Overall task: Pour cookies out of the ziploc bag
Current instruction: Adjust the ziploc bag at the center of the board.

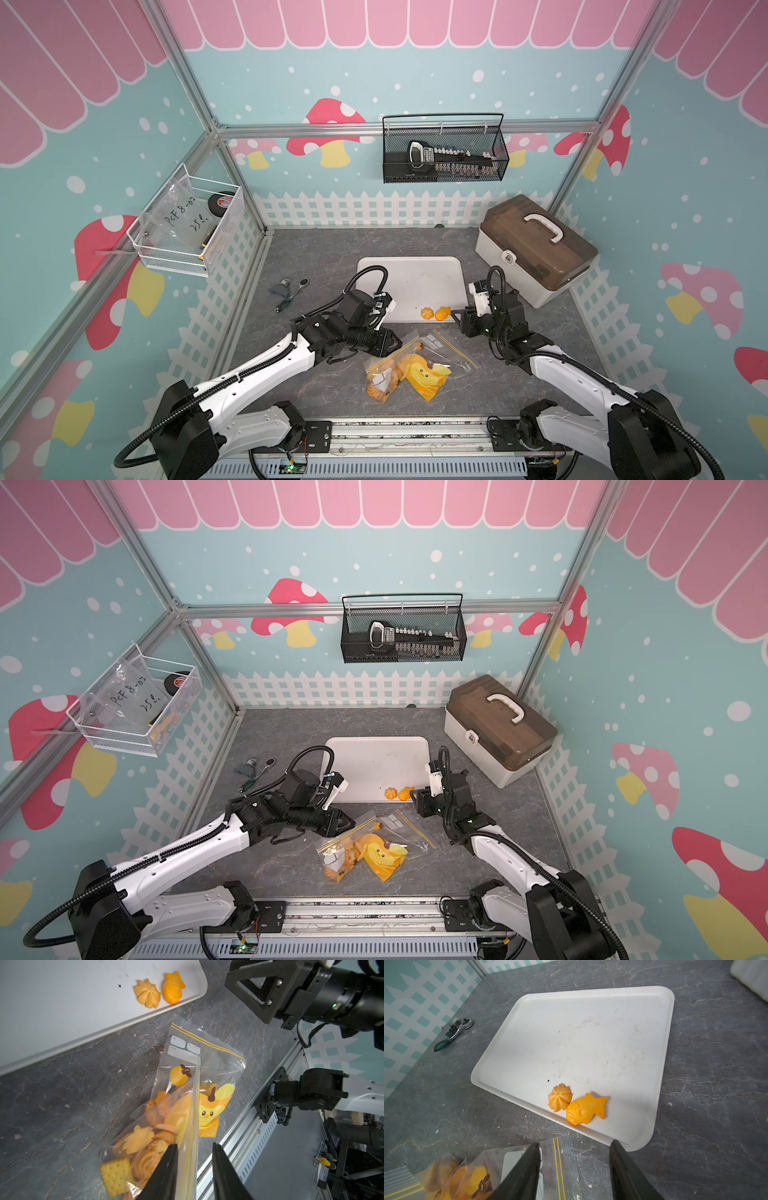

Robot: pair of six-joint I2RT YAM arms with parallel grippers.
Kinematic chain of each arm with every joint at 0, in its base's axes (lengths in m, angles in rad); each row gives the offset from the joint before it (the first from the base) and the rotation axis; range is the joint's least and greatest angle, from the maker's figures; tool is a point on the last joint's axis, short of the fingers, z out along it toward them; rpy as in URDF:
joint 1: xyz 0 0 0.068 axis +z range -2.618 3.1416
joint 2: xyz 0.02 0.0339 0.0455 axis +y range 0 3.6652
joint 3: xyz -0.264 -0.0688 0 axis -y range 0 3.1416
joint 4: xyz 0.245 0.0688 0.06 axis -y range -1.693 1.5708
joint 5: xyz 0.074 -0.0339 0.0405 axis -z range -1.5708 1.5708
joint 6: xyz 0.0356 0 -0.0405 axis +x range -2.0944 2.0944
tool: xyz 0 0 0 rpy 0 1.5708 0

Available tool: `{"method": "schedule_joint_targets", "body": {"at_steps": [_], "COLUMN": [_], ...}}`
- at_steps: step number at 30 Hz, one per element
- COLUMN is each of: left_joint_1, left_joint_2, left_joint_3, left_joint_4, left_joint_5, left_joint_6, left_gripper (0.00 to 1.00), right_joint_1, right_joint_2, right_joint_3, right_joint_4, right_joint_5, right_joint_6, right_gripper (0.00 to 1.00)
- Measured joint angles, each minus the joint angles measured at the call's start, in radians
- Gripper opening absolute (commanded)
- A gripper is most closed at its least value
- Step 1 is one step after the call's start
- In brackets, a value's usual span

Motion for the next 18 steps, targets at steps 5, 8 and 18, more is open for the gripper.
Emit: {"method": "schedule_joint_targets", "body": {"at_steps": [5, 8, 18], "left_joint_1": [0.0, 0.0, 0.0], "left_joint_2": [0.005, 0.012, 0.021], "left_joint_3": [-0.002, -0.005, -0.006], "left_joint_4": [0.006, 0.002, -0.002], "left_joint_5": [-0.003, -0.026, -0.026], "left_joint_6": [-0.003, -0.002, 0.001], "left_gripper": [0.45, 0.36, 0.0], "right_joint_1": [0.0, 0.0, 0.0], "right_joint_2": [0.0, 0.0, 0.003], "right_joint_3": [0.0, 0.0, 0.0], "right_joint_4": [0.0, 0.0, 0.002], "right_joint_5": [0.0, 0.0, 0.0], "right_joint_6": [0.0, 0.0, 0.0], "right_gripper": [0.53, 0.53, 0.51]}}
